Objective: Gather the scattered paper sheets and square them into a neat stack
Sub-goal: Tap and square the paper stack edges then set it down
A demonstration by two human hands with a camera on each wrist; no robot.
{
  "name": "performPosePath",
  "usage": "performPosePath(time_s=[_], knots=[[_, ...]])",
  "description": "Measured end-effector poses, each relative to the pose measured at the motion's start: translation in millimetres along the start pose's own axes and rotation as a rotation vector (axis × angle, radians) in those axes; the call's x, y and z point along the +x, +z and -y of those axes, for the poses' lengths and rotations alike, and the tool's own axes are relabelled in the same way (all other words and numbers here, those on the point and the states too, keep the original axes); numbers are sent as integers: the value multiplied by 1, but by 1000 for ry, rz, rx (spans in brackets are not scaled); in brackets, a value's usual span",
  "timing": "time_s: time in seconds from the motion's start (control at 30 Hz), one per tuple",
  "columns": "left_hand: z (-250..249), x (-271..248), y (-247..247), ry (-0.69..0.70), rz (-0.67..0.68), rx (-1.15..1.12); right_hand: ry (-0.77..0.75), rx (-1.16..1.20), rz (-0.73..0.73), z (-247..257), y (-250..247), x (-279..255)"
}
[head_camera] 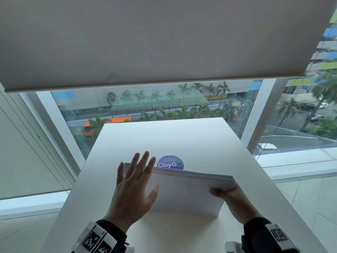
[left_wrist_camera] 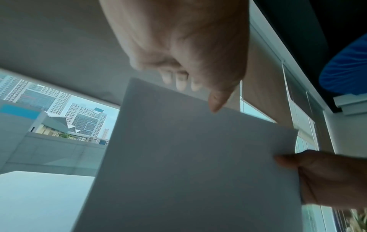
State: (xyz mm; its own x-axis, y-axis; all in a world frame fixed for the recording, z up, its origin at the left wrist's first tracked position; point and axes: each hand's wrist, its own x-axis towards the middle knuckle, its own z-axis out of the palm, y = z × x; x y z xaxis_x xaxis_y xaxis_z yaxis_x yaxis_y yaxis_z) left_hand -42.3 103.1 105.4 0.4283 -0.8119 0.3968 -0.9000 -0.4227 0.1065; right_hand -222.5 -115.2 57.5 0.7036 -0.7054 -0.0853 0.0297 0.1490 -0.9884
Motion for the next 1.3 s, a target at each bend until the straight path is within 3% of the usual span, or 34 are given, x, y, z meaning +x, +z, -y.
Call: performPosePath(time_s=[0.13, 0.53, 0.77, 1.13, 1.23, 1.3], knots=[[-1, 5, -2, 25, 87, 91, -7, 15, 15, 3, 1, -3], [5, 11, -15, -13, 157, 133, -14, 51, 29, -1, -2, -4], [9, 12, -23, -139, 261, 52, -17, 71, 26, -3, 0, -3], [-28, 22, -21, -24, 226, 52, -18, 69, 28, -5, -2, -3], [-56, 29, -15, 77, 292, 4, -19, 56, 33, -4, -2, -5], [-66, 31, -10, 66, 340, -16, -16, 54, 26, -4, -2, -6]])
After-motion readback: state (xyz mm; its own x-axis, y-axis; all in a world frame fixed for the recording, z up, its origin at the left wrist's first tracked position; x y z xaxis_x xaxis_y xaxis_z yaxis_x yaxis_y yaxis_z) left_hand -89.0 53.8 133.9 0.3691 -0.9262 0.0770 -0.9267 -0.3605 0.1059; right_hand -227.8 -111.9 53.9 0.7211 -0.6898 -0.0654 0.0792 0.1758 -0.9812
